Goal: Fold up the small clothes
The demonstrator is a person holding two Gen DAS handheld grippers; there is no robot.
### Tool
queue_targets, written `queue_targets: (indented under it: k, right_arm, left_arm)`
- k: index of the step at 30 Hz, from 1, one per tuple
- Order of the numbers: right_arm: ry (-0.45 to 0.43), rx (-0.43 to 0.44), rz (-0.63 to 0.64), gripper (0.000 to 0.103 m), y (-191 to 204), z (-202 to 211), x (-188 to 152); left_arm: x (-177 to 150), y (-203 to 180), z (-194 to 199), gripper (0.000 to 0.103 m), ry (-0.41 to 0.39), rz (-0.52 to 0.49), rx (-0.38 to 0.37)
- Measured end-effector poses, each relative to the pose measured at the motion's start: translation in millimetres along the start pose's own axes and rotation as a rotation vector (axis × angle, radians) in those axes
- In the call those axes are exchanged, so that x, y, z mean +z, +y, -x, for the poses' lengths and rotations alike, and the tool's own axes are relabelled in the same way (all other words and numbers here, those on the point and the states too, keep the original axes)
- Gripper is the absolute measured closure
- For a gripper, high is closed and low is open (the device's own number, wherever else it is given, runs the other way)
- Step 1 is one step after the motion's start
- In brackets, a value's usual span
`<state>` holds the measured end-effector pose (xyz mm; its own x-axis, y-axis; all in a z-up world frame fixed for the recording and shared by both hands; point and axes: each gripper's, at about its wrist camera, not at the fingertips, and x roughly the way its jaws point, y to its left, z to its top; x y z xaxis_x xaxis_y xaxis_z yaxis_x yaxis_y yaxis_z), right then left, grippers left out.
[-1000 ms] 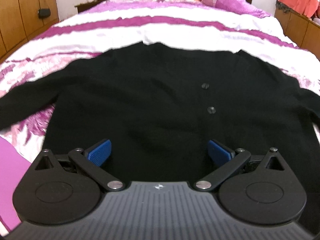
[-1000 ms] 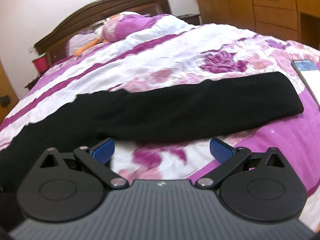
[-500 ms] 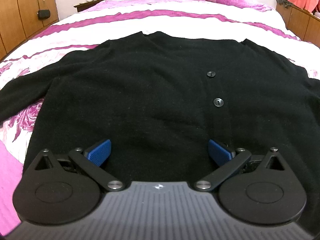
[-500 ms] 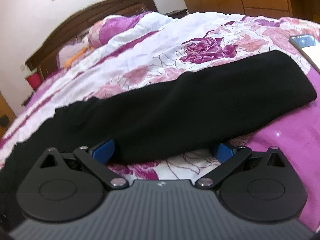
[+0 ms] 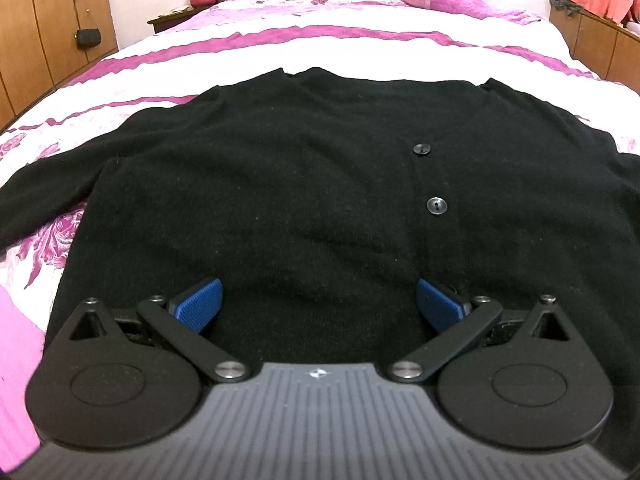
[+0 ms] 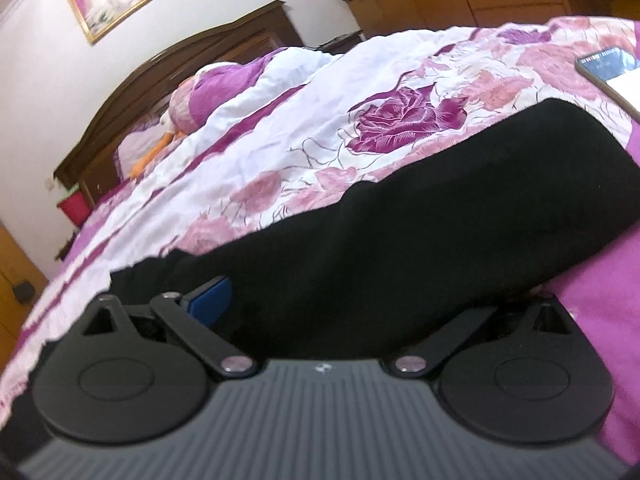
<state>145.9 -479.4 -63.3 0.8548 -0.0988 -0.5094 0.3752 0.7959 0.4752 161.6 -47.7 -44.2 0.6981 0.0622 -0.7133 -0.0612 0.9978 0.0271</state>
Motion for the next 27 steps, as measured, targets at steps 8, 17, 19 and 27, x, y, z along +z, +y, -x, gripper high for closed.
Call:
queue_targets:
  k: [8,17,19,27]
  right_arm:
    - [-0.028,-0.038,-0.075,0.051,-13.8,6.2,14.3]
    - [-0.086,-0.005,-0.027,0.093,-12.9,17.3,23.2]
    - [-0.103,0.011,-0.005,0.095,-6.8,21.8,25.5]
    - [-0.163,0.081,0.129,0.096,34.6,41.8,31.7]
  left_arm:
    - [4.7,7.0,4.8,0.000,0.019,0.023,-0.027]
    - [6.7,13.8,16.0,0.000,0.054,0.045,-0.045]
    - [7.2,16.1,19.2,0.000,0.064,0.056,-0.051]
    - [10.2,31.9,32.7,0.000,0.077,0.105,-0.061]
